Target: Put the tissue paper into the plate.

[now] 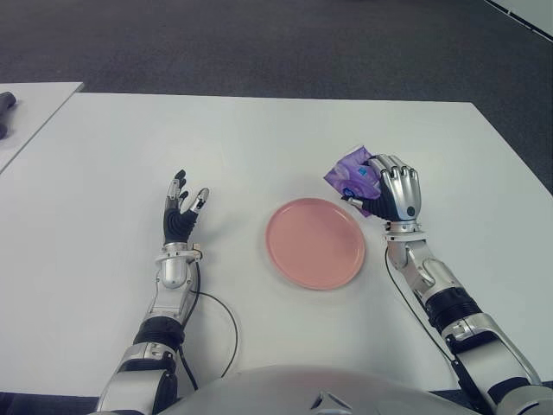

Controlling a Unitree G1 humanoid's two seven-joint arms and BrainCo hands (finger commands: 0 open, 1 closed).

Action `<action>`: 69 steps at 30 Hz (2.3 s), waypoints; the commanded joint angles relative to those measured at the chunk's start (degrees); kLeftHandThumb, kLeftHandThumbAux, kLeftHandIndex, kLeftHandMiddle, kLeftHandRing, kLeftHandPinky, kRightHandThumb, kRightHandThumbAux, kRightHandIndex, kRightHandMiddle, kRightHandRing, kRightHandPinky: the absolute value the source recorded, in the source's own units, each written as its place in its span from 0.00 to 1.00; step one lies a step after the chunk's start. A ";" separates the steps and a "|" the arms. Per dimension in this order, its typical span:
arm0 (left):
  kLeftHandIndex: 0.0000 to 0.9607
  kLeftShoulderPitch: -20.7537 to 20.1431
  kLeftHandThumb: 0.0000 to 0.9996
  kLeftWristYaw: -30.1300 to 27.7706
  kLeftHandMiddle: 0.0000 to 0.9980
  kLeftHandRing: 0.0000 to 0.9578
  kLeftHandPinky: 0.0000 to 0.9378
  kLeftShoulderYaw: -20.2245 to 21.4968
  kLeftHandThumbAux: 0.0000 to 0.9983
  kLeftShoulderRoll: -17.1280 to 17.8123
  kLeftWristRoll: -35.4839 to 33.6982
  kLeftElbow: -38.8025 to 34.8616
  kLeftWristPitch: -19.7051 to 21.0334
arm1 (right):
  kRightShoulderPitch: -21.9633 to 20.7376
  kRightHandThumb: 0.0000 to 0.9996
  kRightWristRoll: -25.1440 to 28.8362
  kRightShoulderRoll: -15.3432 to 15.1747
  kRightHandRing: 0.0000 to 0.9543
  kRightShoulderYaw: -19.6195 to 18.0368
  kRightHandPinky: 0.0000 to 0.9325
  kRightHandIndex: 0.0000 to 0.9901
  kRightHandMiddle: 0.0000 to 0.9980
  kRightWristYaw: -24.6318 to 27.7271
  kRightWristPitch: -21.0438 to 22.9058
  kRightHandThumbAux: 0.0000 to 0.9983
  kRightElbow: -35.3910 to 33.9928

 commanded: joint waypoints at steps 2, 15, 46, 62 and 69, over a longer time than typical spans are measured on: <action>0.00 1.41 0.00 0.63 0.00 0.00 0.00 -0.16 0.47 -0.56 0.71 2.67 -0.39 | 0.08 0.95 0.45 0.26 0.55 -1.05 0.87 0.39 0.51 -0.35 -1.36 0.66 -0.80; 0.00 1.41 0.00 0.36 0.00 0.00 0.00 -0.18 0.46 -0.30 0.66 2.53 0.11 | 6.11 0.95 0.29 0.78 0.55 -5.14 0.87 0.39 0.51 7.29 3.17 0.66 -18.46; 0.00 0.41 0.00 0.42 0.00 0.00 0.00 -0.18 0.47 -0.16 0.91 4.15 -0.34 | 11.62 0.95 -4.29 -3.16 0.55 3.67 0.83 0.39 0.50 27.88 -12.97 0.66 -29.92; 0.00 0.96 0.00 1.07 0.00 0.00 0.00 -0.40 0.48 -0.16 1.67 3.88 -0.85 | 10.56 0.95 -7.31 -3.01 0.55 5.14 0.84 0.39 0.51 32.47 -13.61 0.66 -25.63; 0.00 1.00 0.00 0.45 0.00 0.00 0.00 -0.39 0.47 -0.03 1.45 4.01 -1.26 | 9.24 0.95 -9.30 -2.70 0.56 5.84 0.87 0.38 0.51 31.72 -12.89 0.66 -22.50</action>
